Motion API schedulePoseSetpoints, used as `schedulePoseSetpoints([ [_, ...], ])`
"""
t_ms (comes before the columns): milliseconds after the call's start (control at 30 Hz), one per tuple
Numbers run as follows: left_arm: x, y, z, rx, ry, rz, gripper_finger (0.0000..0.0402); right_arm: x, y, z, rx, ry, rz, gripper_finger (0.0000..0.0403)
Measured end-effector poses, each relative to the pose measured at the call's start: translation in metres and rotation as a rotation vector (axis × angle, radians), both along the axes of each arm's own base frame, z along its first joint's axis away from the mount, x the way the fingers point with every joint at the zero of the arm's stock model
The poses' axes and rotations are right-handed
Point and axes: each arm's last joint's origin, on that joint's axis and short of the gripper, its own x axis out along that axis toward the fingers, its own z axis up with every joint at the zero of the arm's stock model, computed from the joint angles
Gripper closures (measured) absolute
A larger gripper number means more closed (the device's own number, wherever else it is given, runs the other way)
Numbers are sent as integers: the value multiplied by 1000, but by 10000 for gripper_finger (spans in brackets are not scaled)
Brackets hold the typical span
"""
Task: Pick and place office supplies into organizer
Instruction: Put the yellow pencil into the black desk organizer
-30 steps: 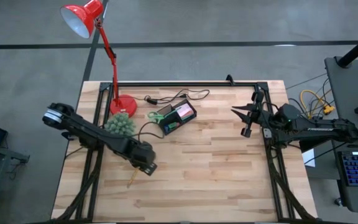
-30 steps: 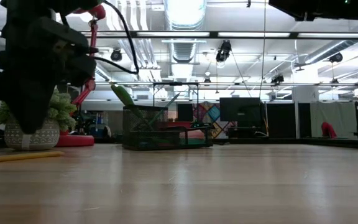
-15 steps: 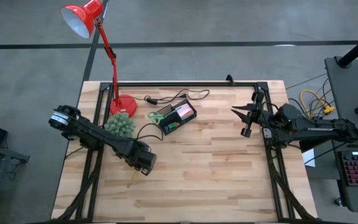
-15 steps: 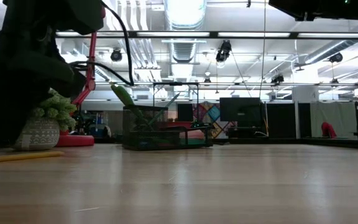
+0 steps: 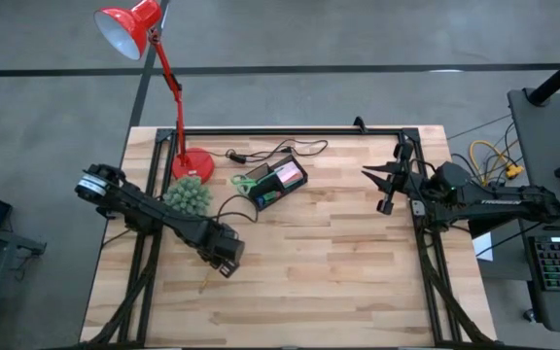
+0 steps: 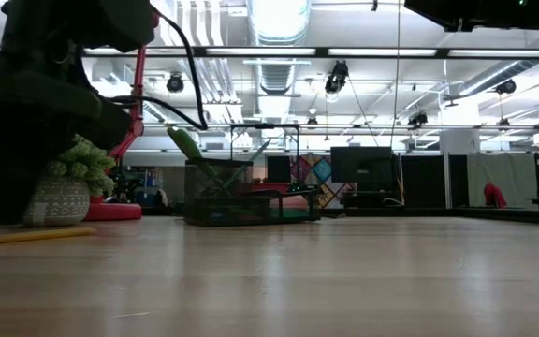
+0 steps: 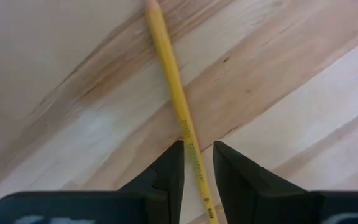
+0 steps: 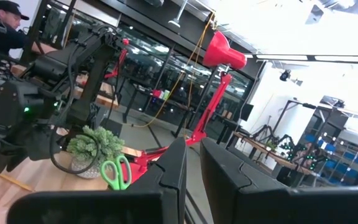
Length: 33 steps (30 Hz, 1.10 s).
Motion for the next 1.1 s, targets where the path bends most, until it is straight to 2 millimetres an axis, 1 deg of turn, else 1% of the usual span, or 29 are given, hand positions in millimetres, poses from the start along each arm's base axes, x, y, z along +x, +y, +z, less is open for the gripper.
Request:
schedulePoseSetpoints([
  [300,1,0,-2,9,-4,-20,331,0,0,0,0,0,0,365],
  [767,6,-2,-24,47,75,-19,331,0,0,0,0,0,0,365],
  [967,7,-2,-41,75,135,-28,332,0,0,0,0,0,0,365],
  [1100,8,-2,-47,67,167,-40,350,0,0,0,0,0,0,365],
])
